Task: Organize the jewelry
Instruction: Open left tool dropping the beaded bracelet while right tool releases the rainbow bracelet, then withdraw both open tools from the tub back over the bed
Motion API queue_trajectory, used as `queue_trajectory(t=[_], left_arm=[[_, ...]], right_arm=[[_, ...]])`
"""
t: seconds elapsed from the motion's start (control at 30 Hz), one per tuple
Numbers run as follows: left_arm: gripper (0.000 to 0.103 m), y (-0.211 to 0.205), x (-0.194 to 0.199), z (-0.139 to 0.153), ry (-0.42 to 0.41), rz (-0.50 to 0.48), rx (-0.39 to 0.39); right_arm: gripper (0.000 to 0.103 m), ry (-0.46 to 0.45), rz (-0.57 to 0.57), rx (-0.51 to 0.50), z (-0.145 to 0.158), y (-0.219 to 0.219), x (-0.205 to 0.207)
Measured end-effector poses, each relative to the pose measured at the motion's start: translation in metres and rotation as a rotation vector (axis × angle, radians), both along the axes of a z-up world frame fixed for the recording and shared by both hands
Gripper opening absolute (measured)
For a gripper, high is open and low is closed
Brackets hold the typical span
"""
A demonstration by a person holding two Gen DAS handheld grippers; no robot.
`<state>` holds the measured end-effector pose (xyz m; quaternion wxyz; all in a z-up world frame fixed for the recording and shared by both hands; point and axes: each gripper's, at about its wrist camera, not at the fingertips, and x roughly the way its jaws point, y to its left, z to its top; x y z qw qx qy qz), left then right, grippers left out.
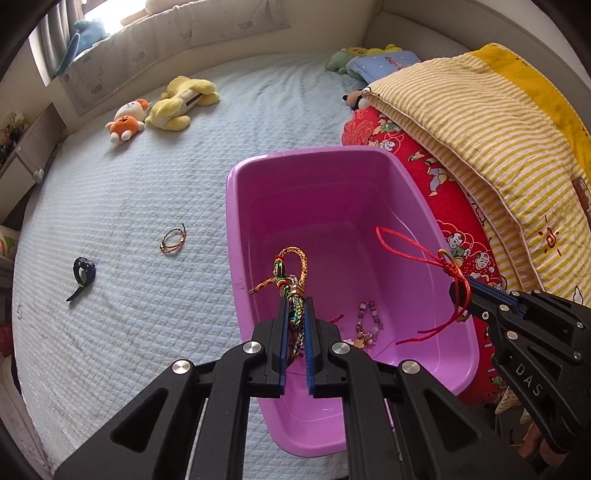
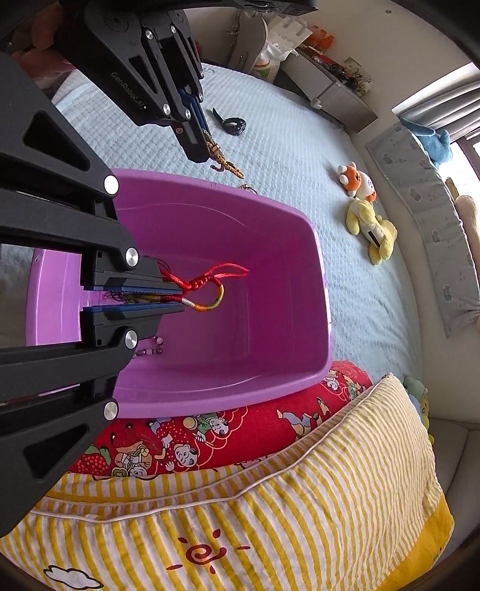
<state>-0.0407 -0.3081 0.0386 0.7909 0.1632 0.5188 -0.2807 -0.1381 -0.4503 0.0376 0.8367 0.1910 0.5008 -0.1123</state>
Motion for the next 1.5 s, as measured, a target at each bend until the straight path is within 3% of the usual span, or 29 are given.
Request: queue_trajectory(t=[0.07, 0.1, 0.13, 0.2, 0.27, 1.0, 1.5], left_arm=[[0.012, 0.001, 0.002, -0.001, 0.008, 0.008, 0.009], [0.022, 0.001, 0.002, -0.002, 0.009, 0.010, 0.015], [0.030, 0.002, 0.002, -0.001, 0.005, 0.013, 0.019], [0.067, 0.006, 0.001, 0.003, -0.022, 0.024, 0.014], [0.072, 0.010, -0.001, 0.009, -0.052, 0.029, -0.010], [0.073, 0.040, 0.003, 0.035, -0.039, 0.080, -0.068], [0.073, 0.070, -0.009, 0.065, -0.084, 0.151, -0.113]], right_arm=[[0.039, 0.005, -0.014, -0.013, 0.000, -0.002, 0.001], [0.045, 0.003, -0.021, -0.015, 0.001, -0.004, 0.001], [0.050, 0.000, -0.027, -0.015, 0.001, -0.005, 0.000], [0.053, 0.005, -0.040, -0.019, 0.002, -0.008, 0.000], [0.055, 0.009, -0.048, -0.013, 0.003, -0.010, 0.000], [0.060, -0.039, -0.062, -0.020, 0.040, 0.003, -0.009], [0.064, -0.095, 0.015, -0.032, 0.072, 0.024, -0.006]])
